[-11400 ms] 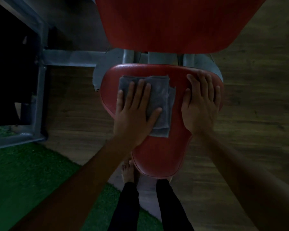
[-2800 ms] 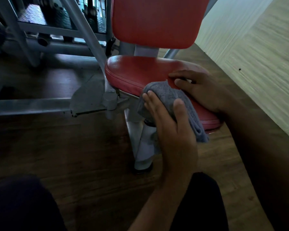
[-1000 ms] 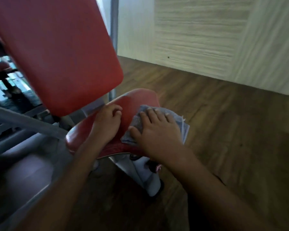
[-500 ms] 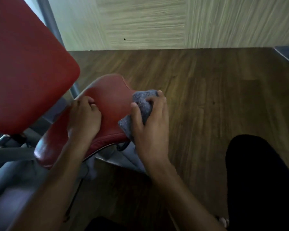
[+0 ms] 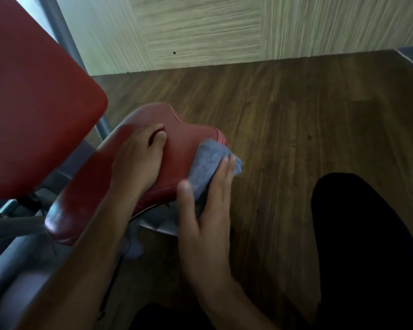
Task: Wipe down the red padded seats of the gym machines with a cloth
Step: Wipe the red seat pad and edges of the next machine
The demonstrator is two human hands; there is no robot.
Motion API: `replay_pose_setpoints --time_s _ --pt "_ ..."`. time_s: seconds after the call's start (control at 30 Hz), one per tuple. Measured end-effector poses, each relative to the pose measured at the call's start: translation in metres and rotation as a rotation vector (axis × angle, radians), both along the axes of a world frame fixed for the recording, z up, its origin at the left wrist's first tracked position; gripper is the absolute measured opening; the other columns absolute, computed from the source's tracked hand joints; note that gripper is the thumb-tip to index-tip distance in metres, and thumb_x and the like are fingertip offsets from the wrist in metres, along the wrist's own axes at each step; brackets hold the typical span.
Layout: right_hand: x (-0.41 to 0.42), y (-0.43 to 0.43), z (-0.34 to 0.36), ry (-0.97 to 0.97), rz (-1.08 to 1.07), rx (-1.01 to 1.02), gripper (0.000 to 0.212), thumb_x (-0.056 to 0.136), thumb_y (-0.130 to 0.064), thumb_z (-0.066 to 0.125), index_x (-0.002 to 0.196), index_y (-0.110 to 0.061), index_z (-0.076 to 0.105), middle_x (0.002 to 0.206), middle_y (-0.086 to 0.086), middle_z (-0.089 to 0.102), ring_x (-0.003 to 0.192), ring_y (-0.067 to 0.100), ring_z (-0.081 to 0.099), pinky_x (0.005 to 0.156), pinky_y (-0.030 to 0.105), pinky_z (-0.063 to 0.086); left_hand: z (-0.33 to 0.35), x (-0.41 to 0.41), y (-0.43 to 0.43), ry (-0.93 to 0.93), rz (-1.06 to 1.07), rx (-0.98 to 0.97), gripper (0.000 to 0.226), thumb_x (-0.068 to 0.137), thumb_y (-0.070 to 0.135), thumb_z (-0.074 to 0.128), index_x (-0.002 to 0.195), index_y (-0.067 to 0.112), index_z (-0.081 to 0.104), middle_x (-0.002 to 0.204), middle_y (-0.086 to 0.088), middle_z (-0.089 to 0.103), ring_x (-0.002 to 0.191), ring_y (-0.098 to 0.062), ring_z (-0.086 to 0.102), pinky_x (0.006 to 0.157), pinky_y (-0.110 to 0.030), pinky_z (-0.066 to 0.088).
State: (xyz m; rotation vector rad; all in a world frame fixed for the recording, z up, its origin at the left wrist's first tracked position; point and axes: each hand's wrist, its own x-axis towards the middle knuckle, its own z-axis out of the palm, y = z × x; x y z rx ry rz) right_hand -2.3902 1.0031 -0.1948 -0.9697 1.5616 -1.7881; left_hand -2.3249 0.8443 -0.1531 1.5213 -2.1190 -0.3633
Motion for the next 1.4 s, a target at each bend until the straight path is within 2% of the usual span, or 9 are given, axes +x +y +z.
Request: replay_pose_setpoints --time_s 0.2,0.4,0.53,0.67,0.83,1.03,1.17,1.3,1.4 --pt "-0.003 0.02 0.014 -0.061 0.102 0.039 0.08 0.092 -0.056 0.042 0.158 -0.031 0.002 0.161 -0.026 -0.009 0.141 -0.019 -0.01 0.117 0.009 0.001 0.0 -0.003 -0.001 -0.031 0.025 0.035 0.052 0.09 0.052 0.03 0.125 0.03 0.063 0.126 -0.004 0.066 0.115 -0.026 0.06 0.102 -0.048 0.045" --pt "-0.028 -0.012 0.025 -0.124 0.038 0.081 0.074 0.099 -0.054 0.044 0.158 -0.022 0.014 0.166 -0.007 0.01 0.15 0.001 0.006 0.124 0.036 0.016 0.005 -0.005 0.003 -0.048 0.064 0.07 0.058 0.09 0.053 0.028 0.122 0.021 0.064 0.125 -0.013 0.065 0.114 -0.035 0.059 0.103 -0.05 0.043" --pt "-0.01 0.019 0.017 -0.065 0.124 0.074 0.077 0.098 -0.053 0.047 0.159 -0.026 0.008 0.165 -0.015 -0.001 0.146 -0.011 -0.003 0.122 0.02 0.006 0.006 -0.006 0.004 -0.023 0.036 0.039 0.054 0.09 0.052 0.032 0.116 0.016 0.065 0.119 -0.016 0.067 0.11 -0.036 0.06 0.099 -0.05 0.045" --pt "-0.024 -0.003 0.02 -0.071 0.083 0.076 0.079 0.099 -0.052 0.047 0.159 -0.023 0.005 0.166 -0.011 -0.001 0.149 -0.004 -0.003 0.124 0.029 0.008 0.005 -0.005 0.004 -0.05 0.059 0.055 0.052 0.094 0.049 0.033 0.124 0.019 0.063 0.126 -0.014 0.065 0.115 -0.034 0.059 0.102 -0.048 0.044" --pt "-0.008 0.026 0.016 -0.029 0.167 0.062 0.081 0.096 -0.055 0.048 0.158 -0.03 0.002 0.164 -0.018 -0.006 0.145 -0.011 -0.005 0.119 0.019 0.006 0.006 -0.006 0.004 -0.033 0.04 0.029 0.041 0.098 0.042 0.036 0.113 0.017 0.065 0.121 -0.015 0.066 0.112 -0.036 0.06 0.099 -0.048 0.045" --pt "-0.029 -0.015 0.025 -0.08 0.036 0.09 0.085 0.092 -0.067 0.046 0.158 -0.027 0.012 0.165 -0.005 0.014 0.151 0.009 0.015 0.121 0.042 0.024 0.005 -0.008 0.008 -0.025 0.07 0.045 0.029 0.102 0.038 0.034 0.091 0.025 0.058 0.115 -0.017 0.066 0.109 -0.038 0.059 0.097 -0.047 0.045" --pt "-0.006 0.024 0.01 -0.014 0.135 0.031 0.082 0.095 -0.061 0.047 0.158 -0.032 0.003 0.164 -0.018 -0.003 0.146 -0.009 -0.001 0.12 0.021 0.01 0.005 -0.005 0.006 -0.018 0.025 0.017 0.05 0.092 0.048 0.029 0.113 0.022 0.066 0.12 -0.013 0.067 0.111 -0.038 0.06 0.1 -0.05 0.045" --pt "-0.032 -0.021 0.024 -0.083 0.027 0.094 0.089 0.086 -0.075 0.047 0.156 -0.029 0.019 0.162 -0.002 0.026 0.148 0.016 0.027 0.116 0.047 0.033 0.004 -0.004 0.006 -0.016 0.034 0.008 0.046 0.096 0.043 0.032 0.118 0.02 0.066 0.125 -0.013 0.066 0.115 -0.037 0.059 0.104 -0.049 0.043" --pt "-0.024 -0.005 0.019 -0.067 0.056 0.073 0.089 0.081 -0.08 0.045 0.153 -0.032 0.023 0.159 -0.002 0.031 0.146 0.016 0.031 0.115 0.048 0.035 0.004 -0.006 0.004 -0.028 0.039 0.011 0.04 0.102 0.036 0.037 0.126 0.02 0.063 0.132 -0.012 0.063 0.122 -0.035 0.056 0.108 -0.048 0.04"
